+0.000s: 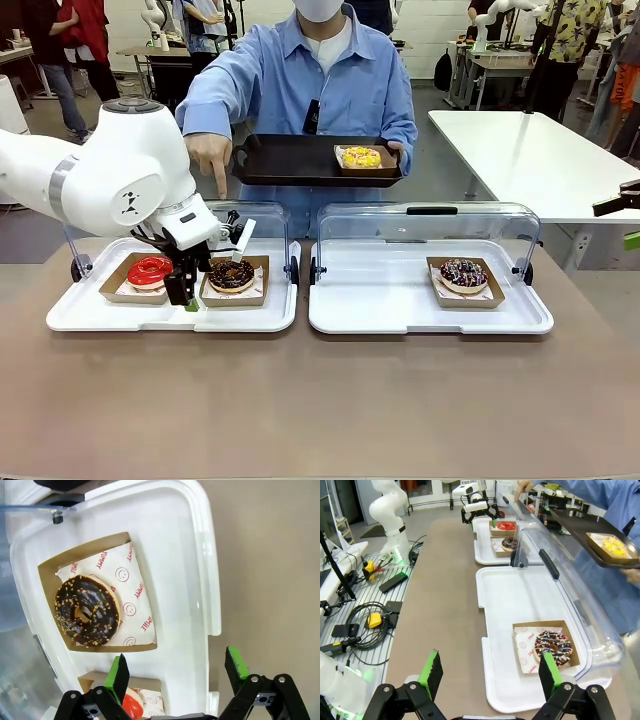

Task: Provide the desired donut to the person.
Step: Pick up and lift the Paper togo box containing the Donut pointed at by the person.

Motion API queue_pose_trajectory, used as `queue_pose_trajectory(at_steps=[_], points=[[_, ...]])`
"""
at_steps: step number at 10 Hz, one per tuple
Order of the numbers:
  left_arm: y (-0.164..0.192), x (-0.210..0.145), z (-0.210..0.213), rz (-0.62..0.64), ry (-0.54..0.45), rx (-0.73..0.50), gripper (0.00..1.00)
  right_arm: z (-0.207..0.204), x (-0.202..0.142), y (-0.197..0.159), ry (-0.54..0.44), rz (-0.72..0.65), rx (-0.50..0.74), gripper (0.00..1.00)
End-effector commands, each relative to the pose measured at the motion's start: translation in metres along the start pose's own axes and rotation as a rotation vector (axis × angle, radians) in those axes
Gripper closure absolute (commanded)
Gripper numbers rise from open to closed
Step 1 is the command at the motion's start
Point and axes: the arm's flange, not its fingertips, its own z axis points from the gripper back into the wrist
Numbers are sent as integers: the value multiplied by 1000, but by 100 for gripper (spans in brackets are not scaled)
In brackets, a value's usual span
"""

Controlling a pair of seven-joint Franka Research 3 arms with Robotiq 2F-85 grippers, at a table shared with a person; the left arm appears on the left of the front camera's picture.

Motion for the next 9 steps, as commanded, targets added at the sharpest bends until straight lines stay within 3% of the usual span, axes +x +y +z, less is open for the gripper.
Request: queue_pose_trajectory(at_steps=[1, 9], points=[[12, -4, -10, 13, 15, 7, 0, -1, 0, 1, -8, 2, 5, 0], [40, -23, -39, 74, -85, -67, 0, -1, 0, 1, -8, 2, 5, 0]])
